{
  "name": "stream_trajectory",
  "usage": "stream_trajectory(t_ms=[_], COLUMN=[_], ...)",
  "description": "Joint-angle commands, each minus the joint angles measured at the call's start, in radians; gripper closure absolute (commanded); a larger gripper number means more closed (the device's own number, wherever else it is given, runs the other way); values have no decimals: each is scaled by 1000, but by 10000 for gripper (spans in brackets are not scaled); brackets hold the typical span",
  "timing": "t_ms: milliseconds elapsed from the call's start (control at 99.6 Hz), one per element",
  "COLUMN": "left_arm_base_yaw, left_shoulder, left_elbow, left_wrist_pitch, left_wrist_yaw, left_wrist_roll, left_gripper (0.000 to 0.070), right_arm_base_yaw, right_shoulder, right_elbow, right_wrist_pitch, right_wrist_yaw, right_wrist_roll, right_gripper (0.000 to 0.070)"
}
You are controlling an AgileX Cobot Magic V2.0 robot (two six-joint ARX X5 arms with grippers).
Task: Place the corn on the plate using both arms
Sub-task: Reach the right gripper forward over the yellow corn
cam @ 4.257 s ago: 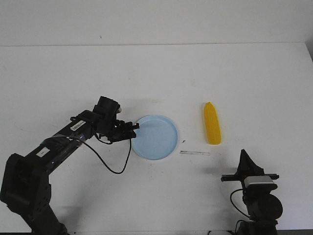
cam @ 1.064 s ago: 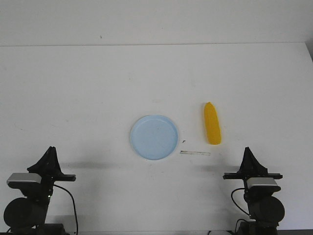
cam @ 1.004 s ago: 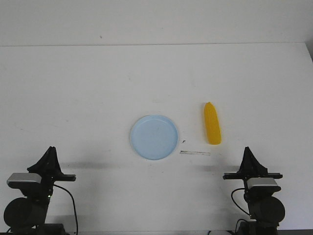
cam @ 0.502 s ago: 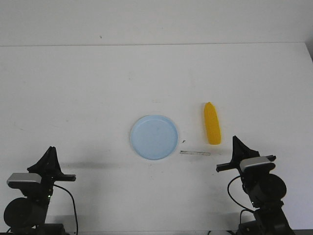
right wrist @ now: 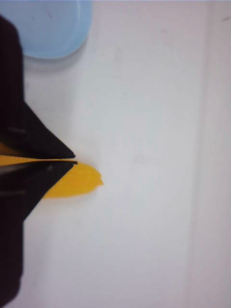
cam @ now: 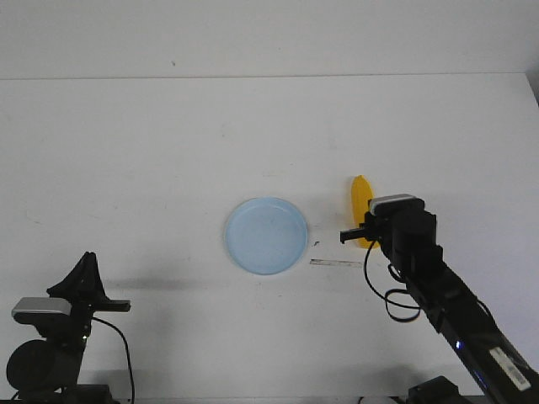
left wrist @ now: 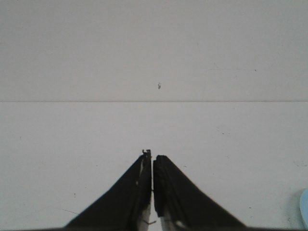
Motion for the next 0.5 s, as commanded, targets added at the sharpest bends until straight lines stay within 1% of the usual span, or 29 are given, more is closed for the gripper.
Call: stream_trajectory(t_ms=[0, 70, 291, 351, 381, 412, 492], left_arm_base_yaw=[0, 0, 0, 0, 0, 0, 0], left_shoulder=[-2, -2, -2, -2, -2, -2, -2], left_elbow=[8, 8, 8, 8, 8, 8, 8], left_wrist_pitch=[16, 16, 16, 16, 16, 16, 16], left_wrist_yaw=[1, 1, 1, 1, 1, 1, 1], left_wrist_roll=[5, 5, 5, 5, 5, 5, 5], left_gripper=[699, 699, 699, 699, 699, 699, 699], right_arm_base_yaw=[13, 16, -1, -9, -12, -16, -31], right_shoulder=[68, 133, 310, 357, 380, 403, 458], right_elbow=[84, 173, 413, 466, 491, 515, 568], right_wrist_pitch=[-68, -174, -458, -512, -535, -555, -598], right_wrist_yaw=[3, 1, -7, -14, -22, -32, -56], right_wrist_roll=[105, 154, 173, 177, 174, 172, 174], right_gripper=[694, 694, 692, 675, 639, 572, 318])
